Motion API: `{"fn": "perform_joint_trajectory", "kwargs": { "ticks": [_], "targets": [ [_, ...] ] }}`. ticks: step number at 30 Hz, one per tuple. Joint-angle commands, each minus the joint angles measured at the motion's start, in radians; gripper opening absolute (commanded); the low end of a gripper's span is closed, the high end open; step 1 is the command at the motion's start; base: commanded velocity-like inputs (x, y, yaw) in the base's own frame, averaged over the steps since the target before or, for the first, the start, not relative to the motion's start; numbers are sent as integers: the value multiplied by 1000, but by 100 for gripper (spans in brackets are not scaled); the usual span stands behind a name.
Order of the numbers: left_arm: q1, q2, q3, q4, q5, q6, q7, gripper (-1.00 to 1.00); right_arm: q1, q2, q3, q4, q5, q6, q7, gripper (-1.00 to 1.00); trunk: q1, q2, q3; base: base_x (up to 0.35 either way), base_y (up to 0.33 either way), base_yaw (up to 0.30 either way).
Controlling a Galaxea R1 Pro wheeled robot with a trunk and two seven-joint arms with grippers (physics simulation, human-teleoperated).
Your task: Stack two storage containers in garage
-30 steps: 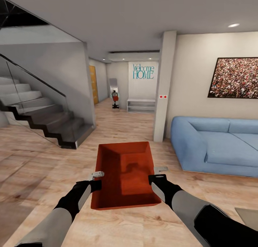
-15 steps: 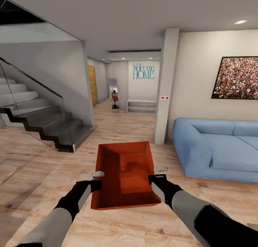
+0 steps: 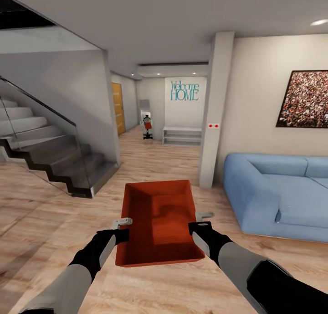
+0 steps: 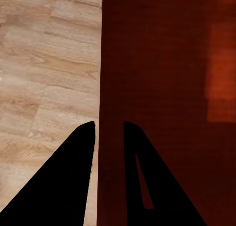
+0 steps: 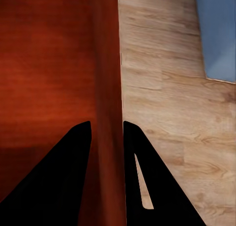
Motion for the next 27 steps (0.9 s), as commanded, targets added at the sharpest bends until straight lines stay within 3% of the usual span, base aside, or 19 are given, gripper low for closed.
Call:
{"fn": "perform_joint_trajectory", "kwargs": {
  "ticks": [1, 27],
  "targets": [
    [0, -1, 10, 0, -17, 7, 55, -100, 0, -1, 14, -18, 0, 5, 6, -100, 1, -1, 0, 322, 0, 182],
    [0, -1, 10, 1, -17, 7, 55, -100, 0, -1, 14, -18, 0, 5, 6, -100, 1, -1, 0, 322, 0, 10]
  ]
}}
